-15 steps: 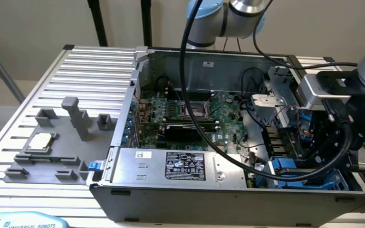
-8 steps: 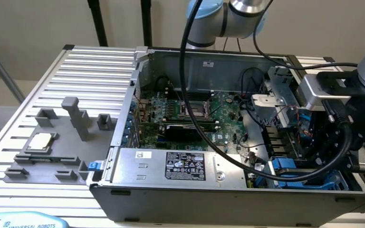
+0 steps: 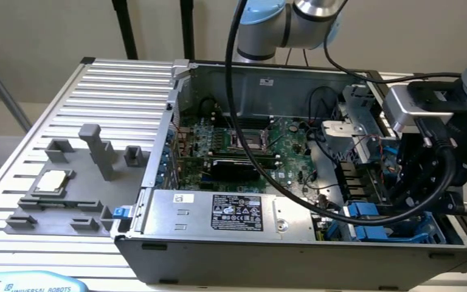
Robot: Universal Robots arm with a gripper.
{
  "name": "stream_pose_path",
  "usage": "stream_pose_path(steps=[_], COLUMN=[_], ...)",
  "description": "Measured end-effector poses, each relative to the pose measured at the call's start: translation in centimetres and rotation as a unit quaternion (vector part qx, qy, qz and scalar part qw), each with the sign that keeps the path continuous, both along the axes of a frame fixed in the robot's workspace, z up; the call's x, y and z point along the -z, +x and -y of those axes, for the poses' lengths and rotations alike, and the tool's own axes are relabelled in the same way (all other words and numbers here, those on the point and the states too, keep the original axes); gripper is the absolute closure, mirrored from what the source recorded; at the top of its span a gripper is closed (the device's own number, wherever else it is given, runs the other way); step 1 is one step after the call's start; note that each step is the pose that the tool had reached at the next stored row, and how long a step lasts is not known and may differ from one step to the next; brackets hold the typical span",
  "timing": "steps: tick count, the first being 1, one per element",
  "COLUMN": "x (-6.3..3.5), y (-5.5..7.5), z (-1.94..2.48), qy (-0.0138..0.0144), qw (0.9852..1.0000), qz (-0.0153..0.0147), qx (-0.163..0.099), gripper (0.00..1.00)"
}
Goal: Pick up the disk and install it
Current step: 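Insert the first disk wire, then insert the second disk wire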
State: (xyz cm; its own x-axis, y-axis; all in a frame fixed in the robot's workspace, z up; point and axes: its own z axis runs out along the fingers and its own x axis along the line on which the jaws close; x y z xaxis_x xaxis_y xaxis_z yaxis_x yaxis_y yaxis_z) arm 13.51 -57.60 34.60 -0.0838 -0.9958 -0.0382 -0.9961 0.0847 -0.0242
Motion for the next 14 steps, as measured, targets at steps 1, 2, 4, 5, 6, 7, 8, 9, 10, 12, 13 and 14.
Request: stream_pose_path(steps=[1,2,4,5,6,7,8,9,10,12,13,14], x=[0.00,-0.02,-0.02,-0.02,-0.02,-0.02,-0.02,-0.02,-0.02,-0.02,-0.02,-0.02], y=[-0.22,-0.46,-0.92,-1.07,-1.08,-1.08,-1.08,-1.08,-1.08,-1.08,-1.08,-1.08], z=[0.01,0.01,0.02,0.02,0.02,0.02,0.02,0.02,0.02,0.02,0.02,0.02], qy=[0.0002,0.0003,0.0009,0.0011,0.0012,0.0012,0.0012,0.0012,0.0012,0.0012,0.0012,0.0012], qw=[1.0000,1.0000,1.0000,1.0000,1.0000,1.0000,1.0000,1.0000,1.0000,1.0000,1.0000,1.0000], qz=[0.0006,0.0012,0.0030,0.0037,0.0038,0.0038,0.0038,0.0038,0.0038,0.0038,0.0038,0.0038], qx=[0.000,0.000,0.000,0.000,0.000,0.000,0.000,0.000,0.000,0.000,0.000,0.000], gripper=[0.75,0.75,0.75,0.75,0.75,0.75,0.75,0.75,0.75,0.75,0.75,0.75])
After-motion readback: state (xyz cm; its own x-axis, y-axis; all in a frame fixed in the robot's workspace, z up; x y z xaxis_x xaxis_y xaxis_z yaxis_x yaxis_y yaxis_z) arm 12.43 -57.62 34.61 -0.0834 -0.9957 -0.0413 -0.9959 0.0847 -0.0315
